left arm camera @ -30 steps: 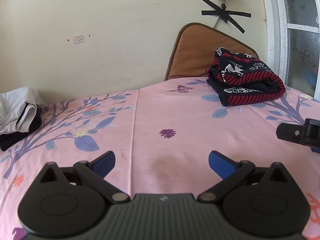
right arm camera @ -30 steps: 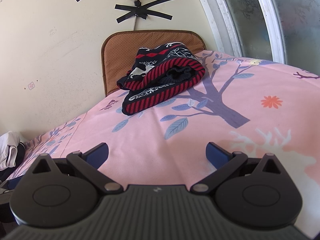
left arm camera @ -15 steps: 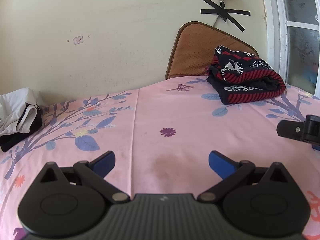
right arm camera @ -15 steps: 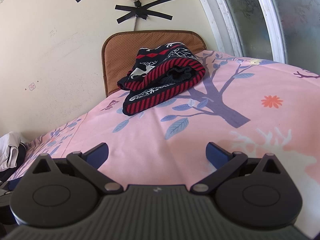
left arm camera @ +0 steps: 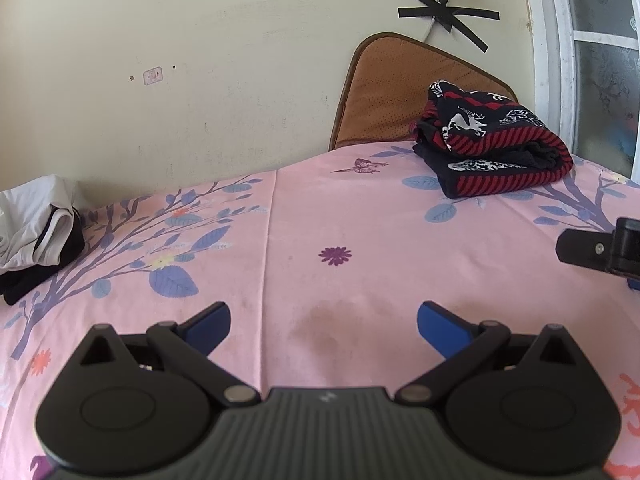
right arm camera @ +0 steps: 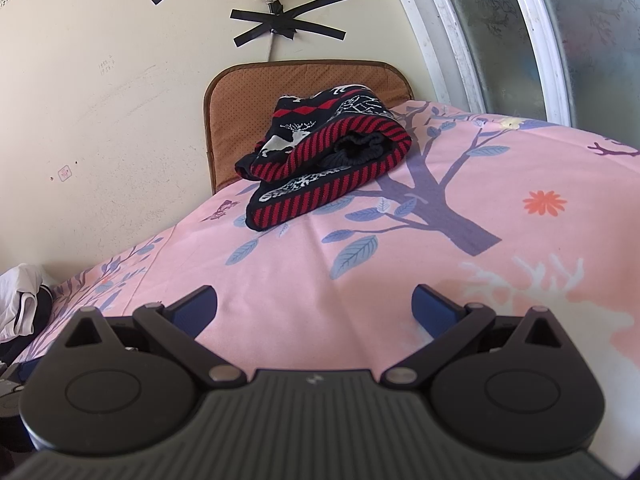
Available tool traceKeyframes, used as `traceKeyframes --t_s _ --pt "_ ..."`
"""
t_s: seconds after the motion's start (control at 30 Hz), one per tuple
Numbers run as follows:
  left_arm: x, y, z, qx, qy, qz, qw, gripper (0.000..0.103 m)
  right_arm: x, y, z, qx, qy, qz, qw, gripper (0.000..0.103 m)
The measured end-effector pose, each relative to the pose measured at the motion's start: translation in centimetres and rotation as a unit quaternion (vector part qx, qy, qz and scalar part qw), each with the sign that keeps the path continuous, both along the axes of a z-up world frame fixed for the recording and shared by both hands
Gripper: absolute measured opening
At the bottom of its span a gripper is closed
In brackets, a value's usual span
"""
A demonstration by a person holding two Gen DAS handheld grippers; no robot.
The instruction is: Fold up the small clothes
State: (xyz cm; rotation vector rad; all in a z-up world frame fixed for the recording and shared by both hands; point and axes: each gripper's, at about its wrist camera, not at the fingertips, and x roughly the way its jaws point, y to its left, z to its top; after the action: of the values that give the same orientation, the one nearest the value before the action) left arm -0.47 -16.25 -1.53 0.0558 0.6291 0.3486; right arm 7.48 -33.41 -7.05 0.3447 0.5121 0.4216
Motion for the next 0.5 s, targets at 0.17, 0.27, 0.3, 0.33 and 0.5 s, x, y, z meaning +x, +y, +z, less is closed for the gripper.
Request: traceKeyframes --t_s 0.17,0.27,0.3,0.33,0.5 --pt "0.17 0.21 -0.14 -0.005 0.009 0.004 0.9999 0.103 0.03 -0.09 0.0 0.001 0.0 0.001 1.0 0.103" --pt "0.19 0.27 -0.16 -0.006 0.011 0.005 0.9999 0.103 0.02 -0.09 -0.01 0.001 0.0 0.001 1.0 0.103" --pt "0.17 0.21 -0.16 -0.005 0.01 0.005 0.9999 0.103 0.02 -0.1 -0.02 0.001 0.0 0.001 1.0 0.103" --pt "0.16 0.17 -0.15 -0.003 0.01 0.005 0.9999 0.103 0.01 -0.11 -0.02 0.001 0.0 0.001 1.0 0.103" --pt "0.15 0.12 -0.14 -0.001 0.009 0.004 1.0 0.103 -0.01 -0.08 -0.01 0.002 0.0 0.001 1.0 0.103"
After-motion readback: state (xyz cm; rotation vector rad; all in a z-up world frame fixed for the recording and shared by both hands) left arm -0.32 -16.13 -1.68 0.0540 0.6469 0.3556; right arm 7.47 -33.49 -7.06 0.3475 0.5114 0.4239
